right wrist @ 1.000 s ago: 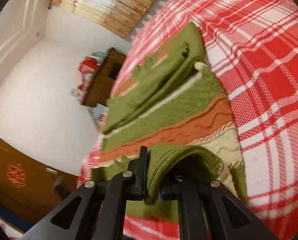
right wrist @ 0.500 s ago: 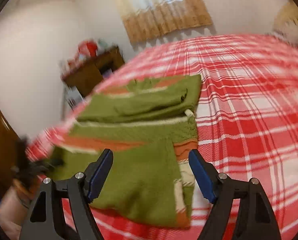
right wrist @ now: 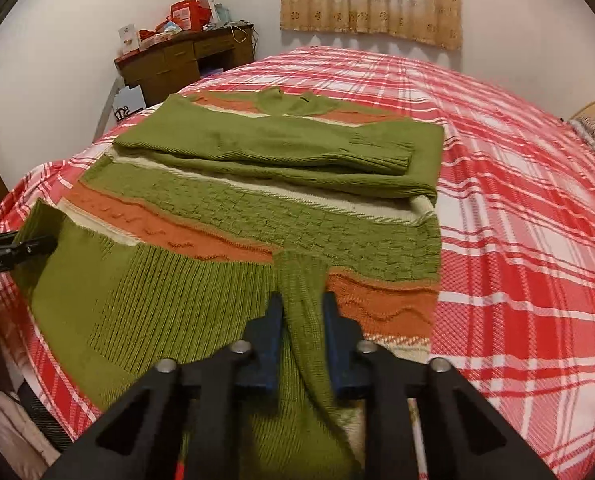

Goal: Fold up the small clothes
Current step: 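Grasp the ribbed hem with the left gripper beside the right gripper, then lift the hem with both grippers and fold it up toward the collar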

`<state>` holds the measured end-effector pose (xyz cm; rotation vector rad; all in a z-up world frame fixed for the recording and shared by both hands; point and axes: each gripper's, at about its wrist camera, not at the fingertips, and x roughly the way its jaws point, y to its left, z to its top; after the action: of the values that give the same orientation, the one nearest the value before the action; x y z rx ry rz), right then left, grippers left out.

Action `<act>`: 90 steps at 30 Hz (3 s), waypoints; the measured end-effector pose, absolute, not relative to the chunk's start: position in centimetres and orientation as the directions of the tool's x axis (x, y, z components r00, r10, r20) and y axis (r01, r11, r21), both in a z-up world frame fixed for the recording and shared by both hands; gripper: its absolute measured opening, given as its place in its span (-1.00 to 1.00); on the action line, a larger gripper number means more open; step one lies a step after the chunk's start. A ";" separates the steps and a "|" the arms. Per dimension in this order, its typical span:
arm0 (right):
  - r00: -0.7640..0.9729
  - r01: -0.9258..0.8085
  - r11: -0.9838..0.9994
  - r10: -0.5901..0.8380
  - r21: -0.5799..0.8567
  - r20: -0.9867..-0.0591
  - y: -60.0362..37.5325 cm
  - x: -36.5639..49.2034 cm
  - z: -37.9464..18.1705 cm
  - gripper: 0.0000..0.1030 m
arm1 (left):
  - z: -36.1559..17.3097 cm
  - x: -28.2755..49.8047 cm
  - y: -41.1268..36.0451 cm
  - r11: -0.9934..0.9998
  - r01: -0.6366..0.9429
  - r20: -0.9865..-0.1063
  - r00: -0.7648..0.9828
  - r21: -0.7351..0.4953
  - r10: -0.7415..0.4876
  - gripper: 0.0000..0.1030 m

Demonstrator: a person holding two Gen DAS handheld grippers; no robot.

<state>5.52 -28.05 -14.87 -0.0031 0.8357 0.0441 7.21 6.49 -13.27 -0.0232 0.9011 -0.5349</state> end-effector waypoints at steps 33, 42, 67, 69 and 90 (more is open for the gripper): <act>0.732 0.067 0.995 0.000 0.072 -0.681 -28.5 3.5 -11.3 -0.81 | -12.4 7.6 6.9 0.883 0.383 -0.728 0.519 -0.271 -0.448 -0.85; 0.764 0.089 0.995 -0.044 0.038 -0.644 -28.2 3.0 -10.0 -0.81 | -10.1 8.5 6.9 0.888 0.395 -0.691 0.575 -0.235 -0.439 -0.85; 0.803 0.131 0.991 -0.082 0.039 -0.591 -28.1 4.2 -7.1 -0.81 | -7.8 11.0 6.3 0.925 0.348 -0.666 0.654 -0.155 -0.358 -0.86; 0.808 0.139 0.989 -0.086 0.047 -0.583 -28.4 4.7 -6.8 -0.81 | -7.5 11.9 6.0 0.929 0.339 -0.664 0.661 -0.152 -0.350 -0.86; 0.793 0.174 0.984 -0.123 0.029 -0.597 -29.8 8.2 -7.4 -0.81 | -8.5 16.1 5.8 0.895 0.382 -0.747 0.520 -0.231 -0.415 0.20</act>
<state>8.15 -29.83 -7.42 0.0843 0.6361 -0.1598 16.14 5.83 -8.55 -0.0394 0.9055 -0.4776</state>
